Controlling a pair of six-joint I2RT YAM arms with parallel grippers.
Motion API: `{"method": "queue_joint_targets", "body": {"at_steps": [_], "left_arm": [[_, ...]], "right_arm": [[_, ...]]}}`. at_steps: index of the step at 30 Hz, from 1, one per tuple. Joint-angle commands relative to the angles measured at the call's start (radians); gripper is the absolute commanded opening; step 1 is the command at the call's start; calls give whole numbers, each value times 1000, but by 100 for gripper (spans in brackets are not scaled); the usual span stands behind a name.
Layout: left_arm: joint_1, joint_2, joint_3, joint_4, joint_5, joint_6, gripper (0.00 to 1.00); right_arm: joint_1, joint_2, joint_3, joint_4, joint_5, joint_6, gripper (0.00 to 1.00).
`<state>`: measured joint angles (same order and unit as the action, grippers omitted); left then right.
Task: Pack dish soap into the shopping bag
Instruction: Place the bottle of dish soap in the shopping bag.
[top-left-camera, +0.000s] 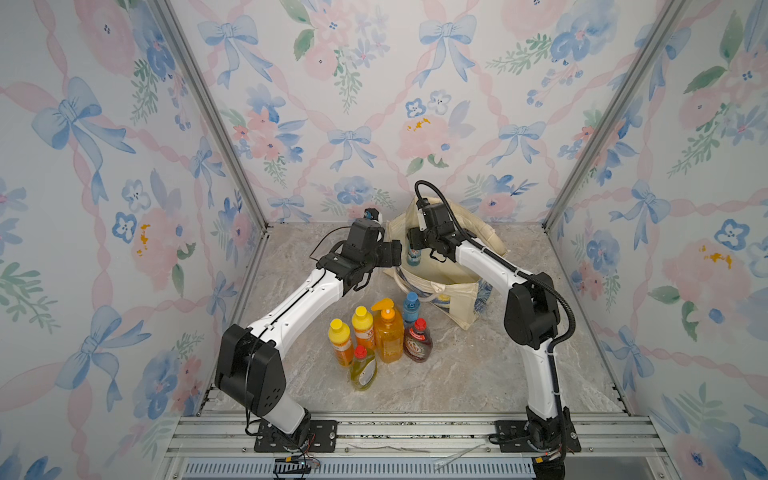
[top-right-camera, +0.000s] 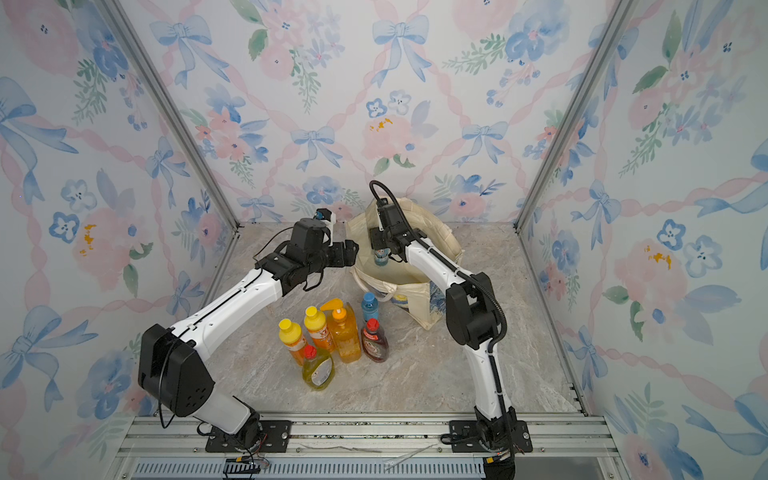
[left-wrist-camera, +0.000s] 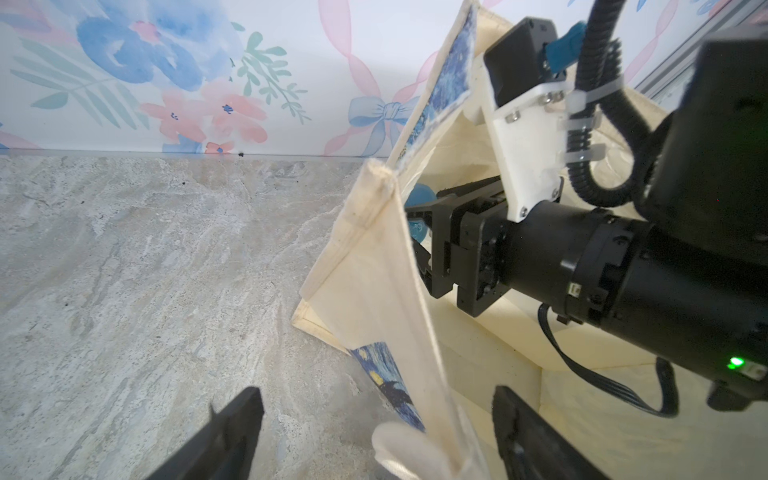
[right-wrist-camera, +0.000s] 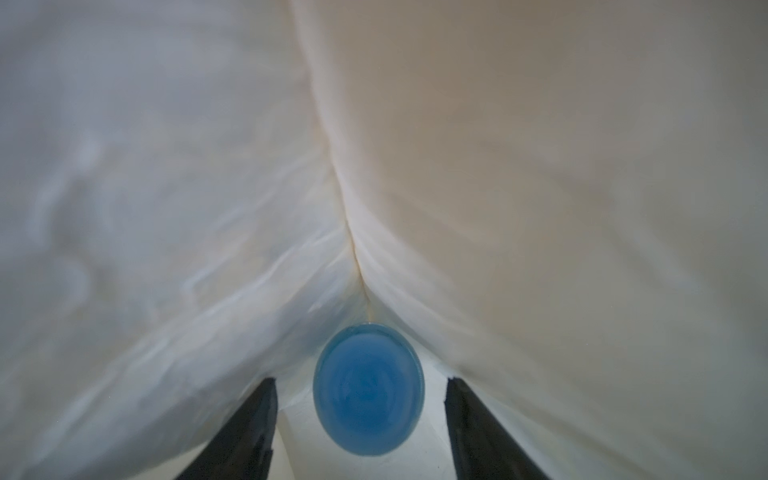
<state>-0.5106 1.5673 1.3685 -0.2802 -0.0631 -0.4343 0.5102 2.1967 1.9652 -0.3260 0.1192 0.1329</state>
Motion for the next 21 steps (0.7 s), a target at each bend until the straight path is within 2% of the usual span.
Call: {"method": "queue_joint_targets", "body": {"at_steps": [1, 12, 21], "left_arm": [[-6, -17, -19, -8, -16, 1, 89], [-3, -21, -25, -8, -25, 8, 90], [-3, -19, -16, -8, -22, 6, 91]], "right_arm": [[1, -82, 18, -18, 8, 2, 69], [9, -148, 11, -36, 29, -16, 78], [33, -270, -6, -92, 81, -34, 79]]}}
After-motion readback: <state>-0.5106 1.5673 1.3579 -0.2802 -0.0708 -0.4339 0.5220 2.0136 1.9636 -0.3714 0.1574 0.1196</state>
